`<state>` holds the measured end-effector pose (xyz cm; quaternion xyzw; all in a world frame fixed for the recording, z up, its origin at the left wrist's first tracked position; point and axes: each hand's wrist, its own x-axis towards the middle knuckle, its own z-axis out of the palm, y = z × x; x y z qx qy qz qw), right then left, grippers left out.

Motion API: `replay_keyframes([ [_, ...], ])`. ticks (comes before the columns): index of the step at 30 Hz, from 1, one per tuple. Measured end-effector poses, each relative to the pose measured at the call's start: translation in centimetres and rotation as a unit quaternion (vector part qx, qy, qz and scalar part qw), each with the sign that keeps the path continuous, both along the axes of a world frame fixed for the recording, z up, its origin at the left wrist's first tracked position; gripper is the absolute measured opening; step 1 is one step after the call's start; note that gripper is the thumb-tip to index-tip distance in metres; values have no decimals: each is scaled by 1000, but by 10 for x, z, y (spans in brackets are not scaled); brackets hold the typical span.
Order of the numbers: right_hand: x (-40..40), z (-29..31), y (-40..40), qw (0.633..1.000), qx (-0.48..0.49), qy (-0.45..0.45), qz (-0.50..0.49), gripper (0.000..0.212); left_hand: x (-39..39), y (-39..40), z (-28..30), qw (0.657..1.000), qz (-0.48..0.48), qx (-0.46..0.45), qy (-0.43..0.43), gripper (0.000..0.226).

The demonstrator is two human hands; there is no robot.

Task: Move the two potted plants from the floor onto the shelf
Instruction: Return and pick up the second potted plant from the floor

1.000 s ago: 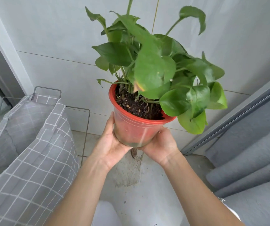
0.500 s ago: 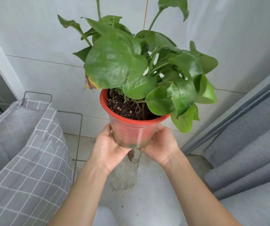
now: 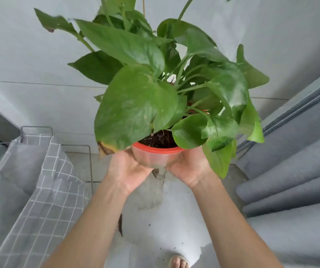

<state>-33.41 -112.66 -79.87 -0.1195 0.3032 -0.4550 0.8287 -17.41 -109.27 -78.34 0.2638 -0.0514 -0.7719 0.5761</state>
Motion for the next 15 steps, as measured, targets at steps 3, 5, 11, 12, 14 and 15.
replay_keyframes([
  [3, -9, 48, 5, 999, 50, 11, -6, 58, -4, 0, 50, 1000, -10, 9, -18, 43],
  [5, -15, 92, 5, 997, 76, 18, -15, 44, -10, -1, 94, 999, -27, 11, -41, 43],
  [11, -31, 260, 2, 996, 21, 82, -12, 40, -26, -4, 271, 997, -54, -8, -59, 44],
  [12, -34, 295, 3, 998, 25, 53, -24, 39, -26, -5, 304, 997, -57, -7, -55, 42],
  [14, -35, 352, 8, 999, 7, 14, -47, 46, -27, -2, 360, 997, -61, 4, -45, 42],
  [15, -35, 377, 11, 999, 4, -11, -44, 48, -27, 0, 385, 997, -64, 8, -40, 41],
])
